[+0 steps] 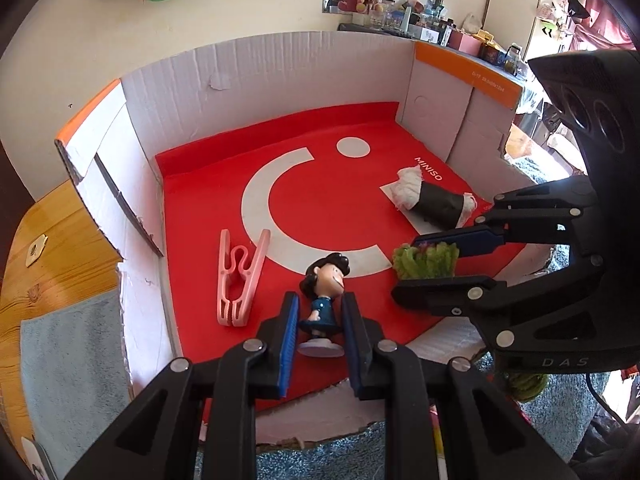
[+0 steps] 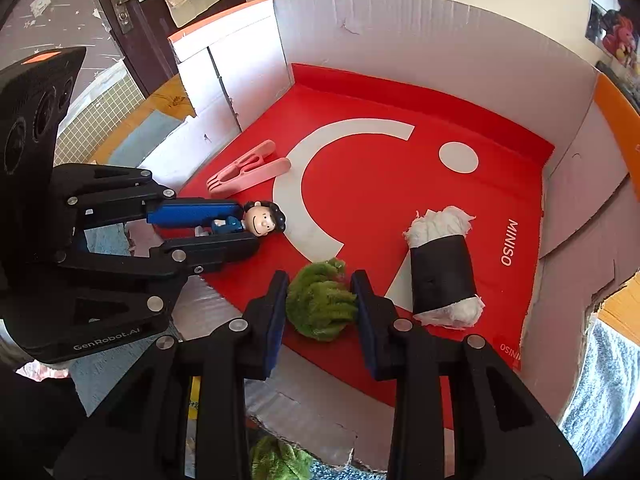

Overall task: Organize objects
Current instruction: 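Carry the figurine and green ball into the box above the red mat, then open both tools to set the figurine and green ball on the mat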

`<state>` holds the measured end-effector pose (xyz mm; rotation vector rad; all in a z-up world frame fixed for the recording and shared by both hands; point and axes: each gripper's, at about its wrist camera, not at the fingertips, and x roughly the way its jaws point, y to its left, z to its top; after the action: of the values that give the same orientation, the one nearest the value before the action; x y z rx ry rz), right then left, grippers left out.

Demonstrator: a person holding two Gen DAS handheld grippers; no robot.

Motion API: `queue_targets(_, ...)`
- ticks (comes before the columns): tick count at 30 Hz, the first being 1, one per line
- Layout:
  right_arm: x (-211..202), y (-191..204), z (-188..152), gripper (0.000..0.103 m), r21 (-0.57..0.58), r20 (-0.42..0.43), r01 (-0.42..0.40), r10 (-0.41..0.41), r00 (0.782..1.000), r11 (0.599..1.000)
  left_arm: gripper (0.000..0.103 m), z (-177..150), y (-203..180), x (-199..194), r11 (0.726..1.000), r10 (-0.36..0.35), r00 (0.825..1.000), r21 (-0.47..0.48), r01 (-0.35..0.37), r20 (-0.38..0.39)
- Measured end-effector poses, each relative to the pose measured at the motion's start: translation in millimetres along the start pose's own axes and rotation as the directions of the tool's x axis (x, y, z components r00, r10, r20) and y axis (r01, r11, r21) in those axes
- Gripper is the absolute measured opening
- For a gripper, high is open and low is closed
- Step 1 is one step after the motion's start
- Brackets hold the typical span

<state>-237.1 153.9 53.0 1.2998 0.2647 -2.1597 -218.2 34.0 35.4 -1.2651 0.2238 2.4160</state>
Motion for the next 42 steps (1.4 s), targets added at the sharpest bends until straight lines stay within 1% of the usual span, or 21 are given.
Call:
queue_targets(3,-1,2,-1,0.032,-0.008,-0.003,0.001,-0.001,1.000,1.000,0.022,-1,-2,0,1.000,0.005,1.000,0.011,-0.005,0.001)
queue_targets(4,-1,2,-1,0.037,-0.008,-0.004,-0.003,0.003,1.000,1.000,0.022,-1,-2,1,1.000,0.004,1.000,0.010,-0.004,0.000)
queue_targets(5,-2,2,-1,0.049,-0.005,-0.003,-0.002,0.002,1.000,1.000,0.022,-1,-1,1,1.000,0.004,1.000,0.009,-0.004,0.000)
queue_targets(6,-2,2,-1,0.056,-0.003,-0.001,0.004,-0.004,1.000,1.000,0.023,-1,0,1,1.000,0.001,1.000,0.006,-0.001,0.001)
queue_targets(7,-3,1,-2,0.062,0.000,0.003,0.011,-0.011,1.000,1.000,0.025,-1,0,1,1.000,-0.004,1.000,0.003,0.004,0.000)
queue_targets(8,-3,0,-2,0.063,0.003,0.003,0.007,-0.007,1.000,1.000,0.025,-1,1,1,1.000,-0.008,1.000,0.001,0.008,0.000)
queue_targets(14,-3,-1,-2,0.063,0.007,0.005,0.002,-0.002,1.000,1.000,0.027,-1,0,0,1.000,-0.006,1.000,0.007,0.006,0.001)
queue_targets(16,-3,-1,-2,0.063,0.006,0.004,0.002,-0.002,1.000,1.000,0.031,-2,0,0,1.000,-0.001,1.000,0.008,0.001,0.003)
queue_targets(19,-4,-1,-2,0.063,0.009,0.003,-0.001,0.001,1.000,1.000,0.035,-2,1,-1,1.000,-0.001,1.000,0.007,0.001,0.008)
queue_targets(31,0,-1,0,0.063,0.014,0.003,0.004,-0.004,1.000,1.000,0.035,-3,2,-6,1.000,-0.006,1.000,0.003,0.006,0.013)
queue_targets(36,-2,-1,0,0.063,0.012,0.006,0.004,-0.004,1.000,1.000,0.039,-4,1,-10,1.000,-0.007,1.000,-0.003,0.007,0.020)
queue_targets(42,-7,4,0,0.063,0.006,0.013,0.015,-0.015,1.000,1.000,0.040,-6,0,-22,1.000,-0.001,0.999,-0.004,0.001,0.039)
